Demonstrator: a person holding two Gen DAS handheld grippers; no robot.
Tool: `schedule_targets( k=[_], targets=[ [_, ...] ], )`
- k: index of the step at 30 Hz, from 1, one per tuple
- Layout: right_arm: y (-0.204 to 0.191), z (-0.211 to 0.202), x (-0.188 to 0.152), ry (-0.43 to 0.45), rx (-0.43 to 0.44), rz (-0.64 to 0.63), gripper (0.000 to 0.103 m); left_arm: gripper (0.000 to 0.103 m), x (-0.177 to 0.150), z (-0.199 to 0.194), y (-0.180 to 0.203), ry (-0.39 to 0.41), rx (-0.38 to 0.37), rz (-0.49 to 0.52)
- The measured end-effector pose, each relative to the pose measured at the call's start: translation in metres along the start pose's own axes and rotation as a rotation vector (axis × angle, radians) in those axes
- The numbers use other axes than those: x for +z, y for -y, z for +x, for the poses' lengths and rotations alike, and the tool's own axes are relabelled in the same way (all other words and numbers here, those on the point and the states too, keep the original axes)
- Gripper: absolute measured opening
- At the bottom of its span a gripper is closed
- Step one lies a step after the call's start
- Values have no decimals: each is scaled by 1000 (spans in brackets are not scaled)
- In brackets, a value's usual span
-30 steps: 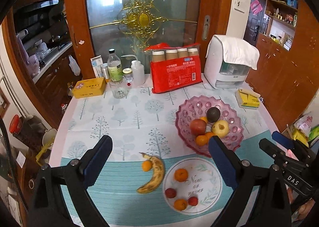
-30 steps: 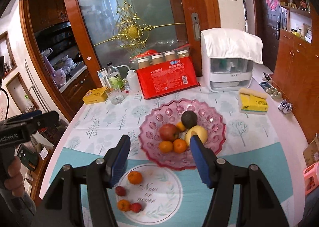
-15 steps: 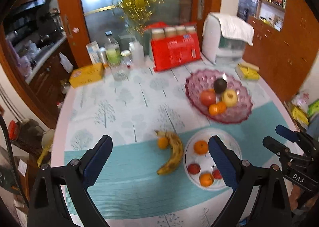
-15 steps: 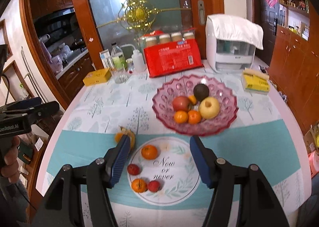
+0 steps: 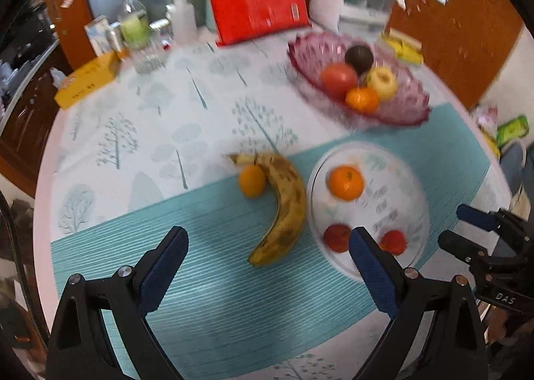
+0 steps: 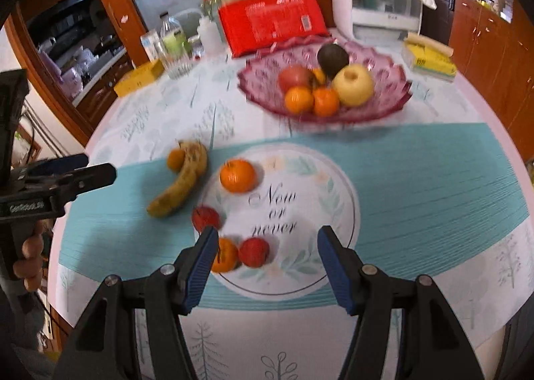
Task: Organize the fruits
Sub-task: 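Grasp the brown-spotted banana with the left tool while the right tool grasps a small red fruit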
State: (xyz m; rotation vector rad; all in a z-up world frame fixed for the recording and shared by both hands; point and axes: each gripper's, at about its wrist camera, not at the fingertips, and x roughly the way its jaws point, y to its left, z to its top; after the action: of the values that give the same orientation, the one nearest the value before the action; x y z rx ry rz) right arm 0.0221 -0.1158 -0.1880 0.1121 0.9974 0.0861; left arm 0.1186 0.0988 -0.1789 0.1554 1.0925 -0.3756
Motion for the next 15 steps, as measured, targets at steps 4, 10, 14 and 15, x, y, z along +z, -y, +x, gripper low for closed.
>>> schedule_targets(
  k=[4,10,14,15],
  targets=[
    [-1,24,-12,-58,13,-14,49,96,-4,28,1,-43,-14,20],
    [1,46,-18,-107,49,13,47,91,-3,56,2,-88,-49,38],
    [4,56,-17,-124,59,43,47,89,-2,65,5,-100,-64,51],
    [5,58,-16,-127,65,54,47,87,-2,68,5,-103,-66,54]
  ],
)
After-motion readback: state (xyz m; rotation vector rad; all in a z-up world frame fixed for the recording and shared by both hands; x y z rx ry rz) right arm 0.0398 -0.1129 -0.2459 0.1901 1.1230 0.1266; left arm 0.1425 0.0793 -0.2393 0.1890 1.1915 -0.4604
